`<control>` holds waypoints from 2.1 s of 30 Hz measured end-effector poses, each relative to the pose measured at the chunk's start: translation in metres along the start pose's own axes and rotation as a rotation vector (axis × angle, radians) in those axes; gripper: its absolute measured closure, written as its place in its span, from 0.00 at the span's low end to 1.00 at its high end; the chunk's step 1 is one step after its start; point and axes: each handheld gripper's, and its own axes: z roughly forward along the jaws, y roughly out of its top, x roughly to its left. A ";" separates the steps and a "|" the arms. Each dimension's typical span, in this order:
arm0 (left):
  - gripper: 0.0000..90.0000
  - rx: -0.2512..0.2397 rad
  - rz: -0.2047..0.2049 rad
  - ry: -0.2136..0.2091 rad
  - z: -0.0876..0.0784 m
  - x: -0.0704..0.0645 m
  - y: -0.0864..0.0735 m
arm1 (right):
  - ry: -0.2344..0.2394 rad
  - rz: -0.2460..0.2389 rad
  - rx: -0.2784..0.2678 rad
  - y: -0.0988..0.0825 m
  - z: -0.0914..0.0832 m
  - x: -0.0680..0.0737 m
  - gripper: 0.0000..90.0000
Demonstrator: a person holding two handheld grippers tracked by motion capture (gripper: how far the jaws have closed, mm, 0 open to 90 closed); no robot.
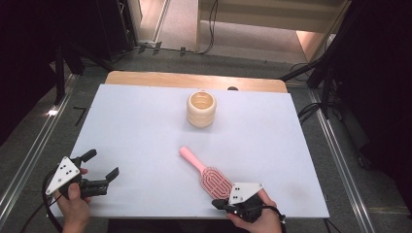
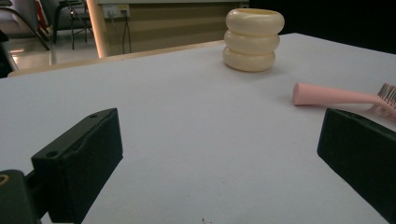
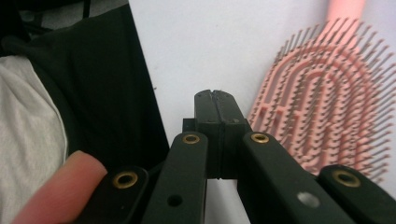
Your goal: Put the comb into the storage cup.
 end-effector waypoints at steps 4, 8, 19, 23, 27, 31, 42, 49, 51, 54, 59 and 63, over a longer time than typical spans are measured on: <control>0.01 0.001 0.001 0.000 0.000 0.000 0.000 | -0.007 -0.007 0.018 0.000 0.004 0.000 0.98; 0.01 0.001 0.000 -0.002 0.000 0.000 0.000 | -0.007 0.000 0.031 -0.002 0.007 -0.001 0.98; 0.01 0.001 0.001 -0.004 0.000 0.000 0.000 | -0.014 0.007 0.054 -0.005 0.010 -0.005 0.98; 0.01 0.001 0.001 -0.004 0.000 0.000 0.000 | -0.018 0.007 0.058 -0.006 0.010 -0.004 0.98; 0.01 0.001 0.002 -0.003 0.000 0.000 0.000 | -0.022 0.009 0.061 -0.006 0.009 -0.005 0.98; 0.01 0.001 0.003 -0.004 0.000 0.000 0.000 | -0.035 0.022 0.058 -0.009 0.006 -0.010 0.98; 0.01 0.001 0.002 -0.005 0.000 0.000 0.000 | -0.059 0.051 0.045 -0.014 -0.001 -0.019 0.98; 0.01 0.001 0.001 -0.006 0.000 0.000 0.000 | -0.083 0.080 0.044 -0.015 -0.008 -0.027 0.98; 0.01 -0.001 0.000 -0.008 0.000 0.000 0.000 | -0.083 0.080 0.040 -0.016 -0.008 -0.028 0.98; 0.01 -0.001 -0.001 -0.009 0.000 0.000 0.000 | -0.100 0.088 0.037 -0.017 -0.012 -0.034 0.98; 0.01 -0.002 0.000 -0.008 0.000 0.000 0.000 | -0.109 0.095 0.034 -0.018 -0.014 -0.038 0.98; 0.01 -0.001 0.002 -0.008 0.000 0.000 0.000 | -0.124 0.100 0.036 -0.019 -0.016 -0.044 0.98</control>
